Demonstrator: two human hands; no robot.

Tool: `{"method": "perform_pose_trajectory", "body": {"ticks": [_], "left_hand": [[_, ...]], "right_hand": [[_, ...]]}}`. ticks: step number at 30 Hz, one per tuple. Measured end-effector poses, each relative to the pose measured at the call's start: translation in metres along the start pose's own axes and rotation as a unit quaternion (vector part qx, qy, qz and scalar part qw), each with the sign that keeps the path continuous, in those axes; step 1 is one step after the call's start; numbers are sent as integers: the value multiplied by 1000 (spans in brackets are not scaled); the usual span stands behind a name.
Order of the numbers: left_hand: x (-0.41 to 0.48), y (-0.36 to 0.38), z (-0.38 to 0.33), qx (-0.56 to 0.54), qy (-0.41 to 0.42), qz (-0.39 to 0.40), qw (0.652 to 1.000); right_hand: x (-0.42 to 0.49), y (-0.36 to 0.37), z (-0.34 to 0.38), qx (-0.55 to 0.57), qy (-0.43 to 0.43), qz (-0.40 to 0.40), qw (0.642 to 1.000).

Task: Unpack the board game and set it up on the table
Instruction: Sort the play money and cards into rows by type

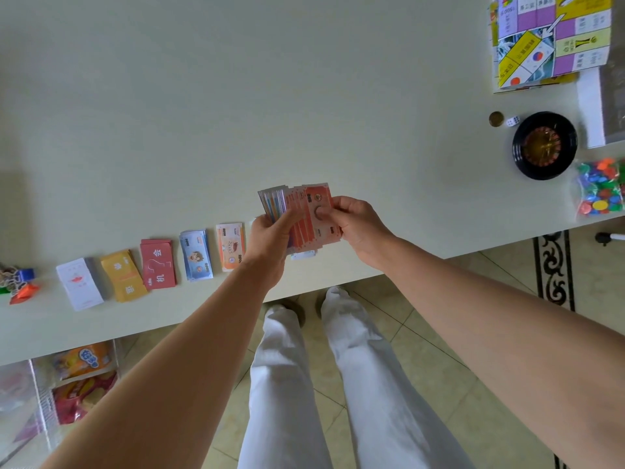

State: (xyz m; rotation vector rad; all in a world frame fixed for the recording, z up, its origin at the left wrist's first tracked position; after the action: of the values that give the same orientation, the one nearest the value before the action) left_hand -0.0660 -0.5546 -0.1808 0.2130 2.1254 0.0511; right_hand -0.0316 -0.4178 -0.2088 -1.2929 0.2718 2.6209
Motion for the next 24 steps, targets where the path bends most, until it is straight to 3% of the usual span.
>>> {"method": "perform_pose_trajectory", "body": {"ticks": [19,24], "left_hand": [[0,13,3,36,12,11,999],[2,6,4,66,22,-40,997]], "right_hand": [[-1,-17,-9,11,10,3,1000],[-2,-18,-11,23,14,8,1000]]}}
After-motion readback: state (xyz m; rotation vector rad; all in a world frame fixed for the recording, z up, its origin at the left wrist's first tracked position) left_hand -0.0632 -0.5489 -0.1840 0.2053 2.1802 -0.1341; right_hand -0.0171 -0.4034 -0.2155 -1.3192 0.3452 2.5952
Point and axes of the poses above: each hand's wrist, its own x-axis towards the middle knuckle, its own y-axis out of the palm, z = x × y, the point moved 8 cm from there along x, towards the middle knuckle
